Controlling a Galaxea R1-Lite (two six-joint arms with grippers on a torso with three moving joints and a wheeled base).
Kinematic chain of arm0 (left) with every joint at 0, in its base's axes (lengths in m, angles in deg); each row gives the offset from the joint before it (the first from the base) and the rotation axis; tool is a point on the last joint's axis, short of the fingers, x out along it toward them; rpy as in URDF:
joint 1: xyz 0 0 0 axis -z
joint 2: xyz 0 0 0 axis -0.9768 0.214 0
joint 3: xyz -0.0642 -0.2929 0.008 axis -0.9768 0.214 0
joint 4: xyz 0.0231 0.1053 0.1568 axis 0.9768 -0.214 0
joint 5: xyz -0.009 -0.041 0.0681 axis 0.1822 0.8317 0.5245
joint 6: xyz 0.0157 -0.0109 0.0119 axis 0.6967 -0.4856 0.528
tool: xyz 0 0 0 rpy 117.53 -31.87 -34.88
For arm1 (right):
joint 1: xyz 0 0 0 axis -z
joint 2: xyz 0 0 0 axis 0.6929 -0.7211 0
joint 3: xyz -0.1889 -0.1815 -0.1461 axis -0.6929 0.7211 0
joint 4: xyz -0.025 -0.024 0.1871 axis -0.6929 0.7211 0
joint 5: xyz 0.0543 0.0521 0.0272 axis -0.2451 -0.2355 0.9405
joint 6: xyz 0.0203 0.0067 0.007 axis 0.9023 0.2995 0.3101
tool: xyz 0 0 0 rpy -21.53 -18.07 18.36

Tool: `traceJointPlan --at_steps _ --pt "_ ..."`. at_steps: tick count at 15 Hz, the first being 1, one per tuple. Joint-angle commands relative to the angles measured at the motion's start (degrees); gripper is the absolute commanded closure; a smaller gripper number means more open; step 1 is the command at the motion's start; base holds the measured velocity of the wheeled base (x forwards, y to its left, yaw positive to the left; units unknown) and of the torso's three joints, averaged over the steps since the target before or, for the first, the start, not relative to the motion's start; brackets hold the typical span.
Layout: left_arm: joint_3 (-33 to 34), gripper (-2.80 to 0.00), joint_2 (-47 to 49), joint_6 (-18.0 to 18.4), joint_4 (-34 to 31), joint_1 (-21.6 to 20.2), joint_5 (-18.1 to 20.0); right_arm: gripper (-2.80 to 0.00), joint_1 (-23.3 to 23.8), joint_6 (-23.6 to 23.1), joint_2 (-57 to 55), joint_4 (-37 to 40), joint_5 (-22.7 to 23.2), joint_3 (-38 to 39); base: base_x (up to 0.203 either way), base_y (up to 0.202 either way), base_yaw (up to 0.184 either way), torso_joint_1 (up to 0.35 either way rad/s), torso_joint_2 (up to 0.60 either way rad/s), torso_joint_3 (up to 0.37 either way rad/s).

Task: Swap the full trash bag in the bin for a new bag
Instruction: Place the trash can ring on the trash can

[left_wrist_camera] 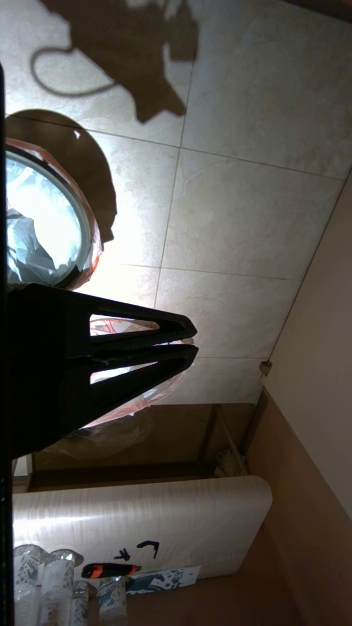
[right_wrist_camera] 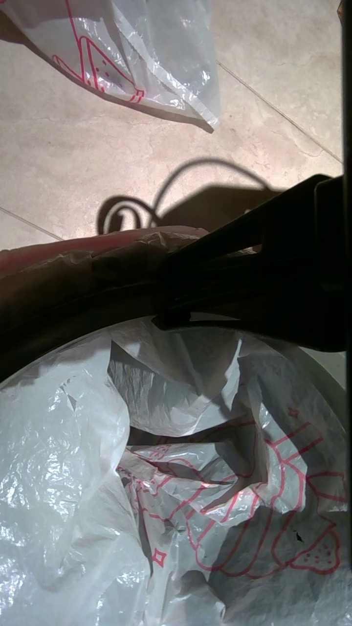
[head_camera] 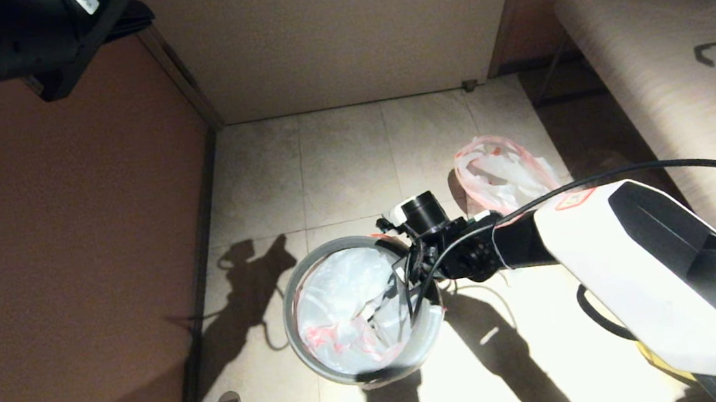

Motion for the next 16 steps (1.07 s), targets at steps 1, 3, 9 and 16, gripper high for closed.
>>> traceJointPlan --at_steps 1,3,9,16 --pt "0.0 0.00 0.3 -0.2 0.0 0.0 -0.1 0.00 -0.1 -0.1 -0.2 0.0 -0.2 0.0 0.000 0.000 0.000 0.000 0.00 0.000" --pt "0.0 0.00 0.2 -0.2 0.0 0.1 -0.1 0.00 -0.5 0.0 0.9 0.2 -1.9 0.0 0.000 0.000 0.000 0.000 0.00 0.000" --pt "0.1 0.00 0.0 -0.2 0.0 0.1 -0.1 0.00 -0.9 0.2 3.0 0.6 -3.9 0.7 0.000 0.000 0.000 0.000 0.00 0.000" --pt "-0.1 0.00 0.4 -0.2 0.0 0.1 -0.1 0.00 -1.3 0.5 1.3 0.7 -4.2 1.6 0.000 0.000 0.000 0.000 0.00 0.000"
